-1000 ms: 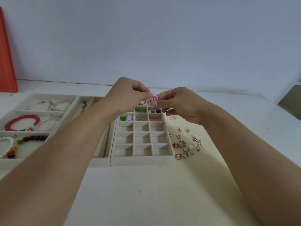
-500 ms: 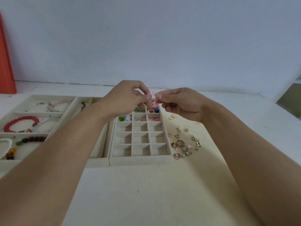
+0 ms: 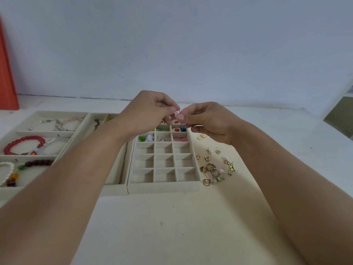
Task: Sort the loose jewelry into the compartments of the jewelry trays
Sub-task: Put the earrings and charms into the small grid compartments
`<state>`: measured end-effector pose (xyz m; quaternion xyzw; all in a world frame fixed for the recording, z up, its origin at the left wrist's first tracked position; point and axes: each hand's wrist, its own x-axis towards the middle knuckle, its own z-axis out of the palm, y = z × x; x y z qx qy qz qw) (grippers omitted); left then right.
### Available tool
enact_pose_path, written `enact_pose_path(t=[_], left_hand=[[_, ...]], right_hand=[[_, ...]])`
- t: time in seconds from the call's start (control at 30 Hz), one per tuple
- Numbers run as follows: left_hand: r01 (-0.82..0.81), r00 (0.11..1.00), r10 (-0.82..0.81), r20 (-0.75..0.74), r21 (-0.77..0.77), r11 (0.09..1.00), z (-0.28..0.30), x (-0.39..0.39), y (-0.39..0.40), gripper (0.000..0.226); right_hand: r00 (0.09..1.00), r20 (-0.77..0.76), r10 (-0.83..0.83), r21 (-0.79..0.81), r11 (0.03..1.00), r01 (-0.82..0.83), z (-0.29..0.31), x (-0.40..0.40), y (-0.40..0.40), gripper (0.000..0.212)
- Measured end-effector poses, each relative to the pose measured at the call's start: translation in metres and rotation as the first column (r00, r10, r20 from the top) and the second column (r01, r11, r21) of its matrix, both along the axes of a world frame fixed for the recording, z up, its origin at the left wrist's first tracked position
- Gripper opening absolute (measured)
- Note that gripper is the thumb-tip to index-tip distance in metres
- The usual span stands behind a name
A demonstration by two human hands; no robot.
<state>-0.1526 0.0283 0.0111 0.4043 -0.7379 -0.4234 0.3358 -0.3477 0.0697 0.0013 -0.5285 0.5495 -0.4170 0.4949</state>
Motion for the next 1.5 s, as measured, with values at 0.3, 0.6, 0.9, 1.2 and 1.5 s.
enact_pose_path(t=[0.3, 0.6, 0.9, 1.2, 1.5], left_hand=[[-0.055, 0.998, 0.059, 0.037, -0.103, 0.993, 0.003, 0.005, 0.0, 0.011], [-0.053, 0.997, 0.058, 0.044, -0.109, 0.993, 0.003, 0.004, 0.0, 0.012], [-0.068, 0.998, 0.068, 0.002, -0.128, 0.989, 0.003, 0.002, 0.001, 0.011], [-0.041, 0.998, 0.046, 0.049, -0.098, 0.994, 0.001, 0.005, 0.0, 0.015], [-0.084, 0.988, 0.089, 0.128, -0.049, 0.995, -0.005, 0.006, -0.004, 0.01]], right_hand=[[0.999, -0.035, 0.013, 0.04, 0.999, -0.012, 0.004, -0.01, 0.002, 0.014], [0.994, 0.016, 0.109, 0.068, 0.992, -0.11, 0.001, -0.005, 0.002, 0.013], [0.993, 0.023, 0.118, 0.078, 0.99, -0.119, -0.002, -0.005, 0.0, 0.022], [1.0, 0.025, -0.005, 0.016, 1.0, 0.004, -0.001, -0.008, -0.002, 0.004], [0.703, -0.693, -0.159, -0.195, 0.98, 0.029, -0.006, 0.005, -0.001, 0.009]])
